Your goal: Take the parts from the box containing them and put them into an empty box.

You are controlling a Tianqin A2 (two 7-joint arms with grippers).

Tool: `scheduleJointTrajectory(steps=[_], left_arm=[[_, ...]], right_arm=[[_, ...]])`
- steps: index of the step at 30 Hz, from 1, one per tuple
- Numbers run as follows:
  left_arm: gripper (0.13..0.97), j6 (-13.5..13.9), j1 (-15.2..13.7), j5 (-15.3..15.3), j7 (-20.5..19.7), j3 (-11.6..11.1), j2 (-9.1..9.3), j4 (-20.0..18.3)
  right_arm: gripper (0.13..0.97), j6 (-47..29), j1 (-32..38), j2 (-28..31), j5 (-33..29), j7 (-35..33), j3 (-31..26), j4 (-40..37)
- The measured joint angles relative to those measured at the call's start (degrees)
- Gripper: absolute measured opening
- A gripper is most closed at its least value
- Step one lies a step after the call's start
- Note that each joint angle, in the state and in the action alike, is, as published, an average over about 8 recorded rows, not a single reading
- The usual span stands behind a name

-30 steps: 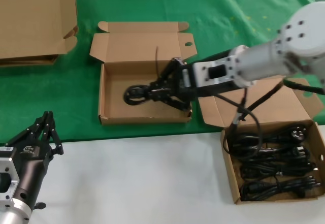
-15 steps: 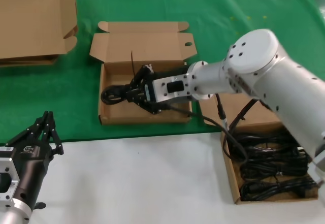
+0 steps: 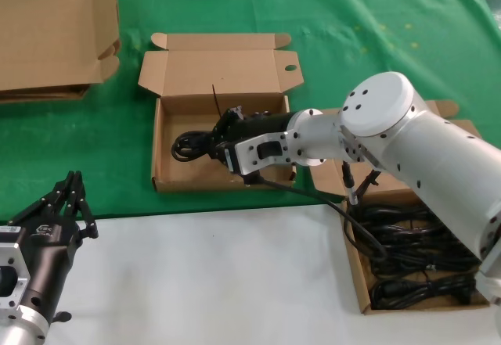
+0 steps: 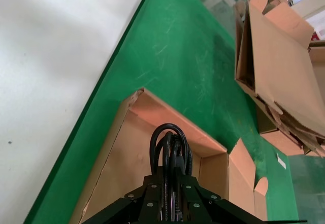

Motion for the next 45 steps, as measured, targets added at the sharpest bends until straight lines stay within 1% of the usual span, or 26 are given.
scheduleJointTrajectory(steps=[13,20,22,24,27,30,31,35,38,39,40,45], left_arm=[[0.172,0.0,0.0,0.0,0.0,0.0,0.0,0.0],[0.172,0.0,0.0,0.0,0.0,0.0,0.0,0.0],[0.172,0.0,0.0,0.0,0.0,0.0,0.0,0.0],[0.172,0.0,0.0,0.0,0.0,0.0,0.0,0.0],[0.172,0.0,0.0,0.0,0.0,0.0,0.0,0.0],[0.172,0.0,0.0,0.0,0.0,0.0,0.0,0.0],[0.172,0.0,0.0,0.0,0.0,0.0,0.0,0.0],[0.172,0.0,0.0,0.0,0.0,0.0,0.0,0.0],[0.172,0.0,0.0,0.0,0.0,0.0,0.0,0.0],[0.172,0.0,0.0,0.0,0.0,0.0,0.0,0.0],[0.172,0.0,0.0,0.0,0.0,0.0,0.0,0.0],[0.172,0.0,0.0,0.0,0.0,0.0,0.0,0.0]], right_arm=[[0.195,0.86,-0.78,-0.02,2.39,-3.46,-1.05,-1.26],[0.256,0.72,-0.61,-0.02,4.49,-5.0,-0.79,-1.82],[0.265,0.39,-0.35,-0.01,4.84,-5.23,-0.04,-2.25],[0.298,-0.08,-0.08,0.19,4.51,-5.08,1.38,-2.48],[0.349,-0.59,-0.06,1.43,2.31,-3.45,4.44,-1.13],[0.399,-0.44,-0.62,4.0,-1.48,0.3,7.44,2.9],[0.399,-0.25,-0.91,5.04,-2.83,1.87,8.2,4.69],[0.499,0.46,-2.29,9.74,-8.38,8.76,10.95,12.45],[0.573,0.36,-3.18,12.94,-11.68,12.4,13.4,16.77],[0.598,0.21,-3.43,13.91,-12.63,13.24,14.36,17.86],[0.598,-0.01,-3.63,14.77,-13.46,13.86,15.37,18.71],[0.715,-1.23,-4.37,18.01,-16.8,15.77,20.01,21.54]])
